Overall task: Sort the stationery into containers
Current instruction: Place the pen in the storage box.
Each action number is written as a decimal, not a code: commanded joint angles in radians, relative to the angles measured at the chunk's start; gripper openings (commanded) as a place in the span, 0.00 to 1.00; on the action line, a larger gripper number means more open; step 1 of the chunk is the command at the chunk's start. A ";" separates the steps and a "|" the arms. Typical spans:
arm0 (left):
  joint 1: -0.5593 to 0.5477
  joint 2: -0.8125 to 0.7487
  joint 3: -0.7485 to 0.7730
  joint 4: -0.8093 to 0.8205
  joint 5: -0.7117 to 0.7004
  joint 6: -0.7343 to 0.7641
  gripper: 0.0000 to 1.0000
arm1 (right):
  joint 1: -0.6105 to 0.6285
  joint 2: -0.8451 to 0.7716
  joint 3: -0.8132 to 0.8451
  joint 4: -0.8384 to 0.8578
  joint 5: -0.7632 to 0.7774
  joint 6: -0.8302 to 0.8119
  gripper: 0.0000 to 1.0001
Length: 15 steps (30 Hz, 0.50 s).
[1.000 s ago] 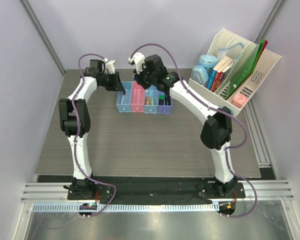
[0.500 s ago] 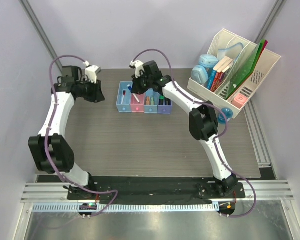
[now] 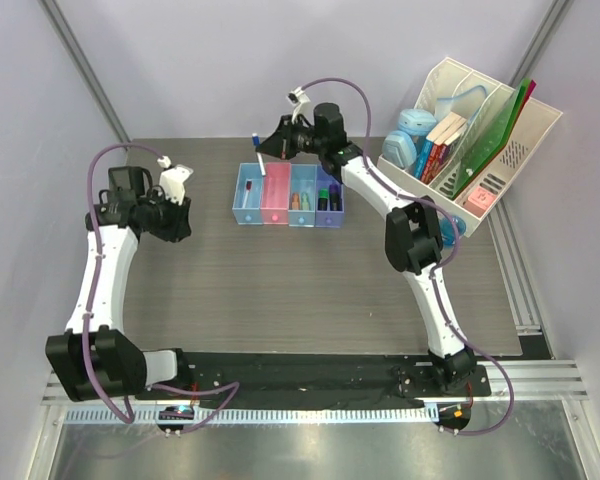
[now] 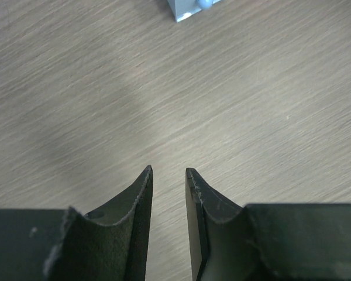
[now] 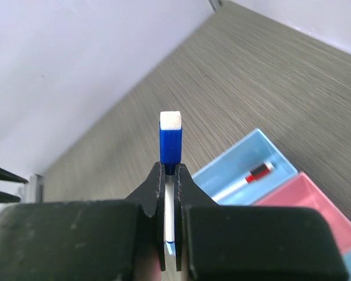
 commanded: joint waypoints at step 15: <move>0.010 -0.221 -0.132 -0.085 -0.067 0.031 0.29 | 0.014 0.175 -0.006 0.418 -0.099 0.278 0.01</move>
